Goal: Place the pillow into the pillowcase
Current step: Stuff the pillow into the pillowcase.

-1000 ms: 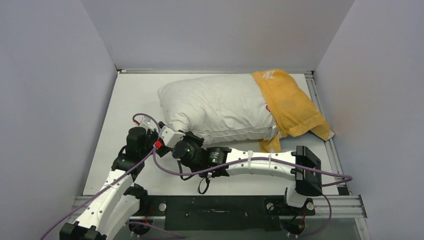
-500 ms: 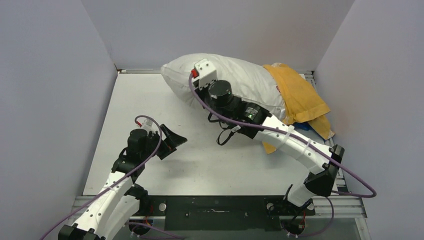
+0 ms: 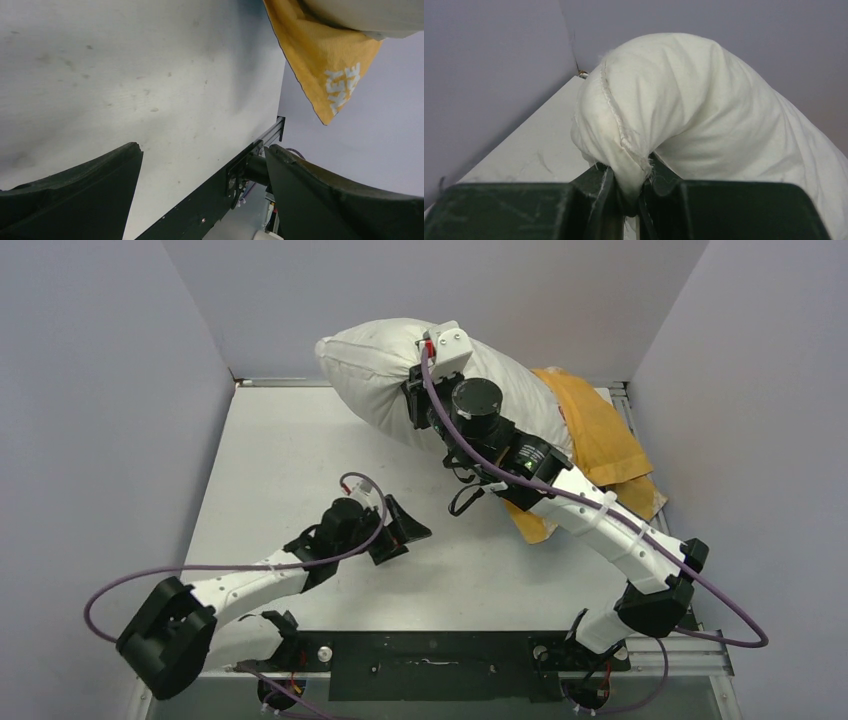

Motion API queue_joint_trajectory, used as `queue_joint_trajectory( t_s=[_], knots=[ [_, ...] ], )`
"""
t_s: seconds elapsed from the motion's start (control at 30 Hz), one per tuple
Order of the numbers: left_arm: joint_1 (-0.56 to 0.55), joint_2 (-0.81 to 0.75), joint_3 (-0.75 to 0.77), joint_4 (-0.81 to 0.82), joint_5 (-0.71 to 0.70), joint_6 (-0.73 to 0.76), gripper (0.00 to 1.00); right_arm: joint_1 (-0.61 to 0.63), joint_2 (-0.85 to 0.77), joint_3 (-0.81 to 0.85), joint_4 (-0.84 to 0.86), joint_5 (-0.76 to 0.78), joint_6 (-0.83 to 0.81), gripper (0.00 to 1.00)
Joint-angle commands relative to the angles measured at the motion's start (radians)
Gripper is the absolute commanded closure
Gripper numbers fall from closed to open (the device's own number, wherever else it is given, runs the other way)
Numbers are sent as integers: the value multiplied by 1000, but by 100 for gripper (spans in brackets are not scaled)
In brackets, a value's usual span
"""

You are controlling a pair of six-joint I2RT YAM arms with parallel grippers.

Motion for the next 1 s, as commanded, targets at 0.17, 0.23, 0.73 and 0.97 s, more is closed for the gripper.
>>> queue_joint_trajectory(
  t_s=[0.17,0.23,0.73,0.97],
  knots=[
    [-206,407,168,605,-187,-238,4,2,-146,76,361,-28,73,95],
    [-235,514,191,738,-214,-299,4,2,-152,76,363,-31,79,95],
    [-392,1107,563,1081,-432,-594,11,0,-196,65,370,-29,97,95],
    [-391,1157,574,1107,-531,-579,76,0,-218,60,358,4,76,95]
  ],
)
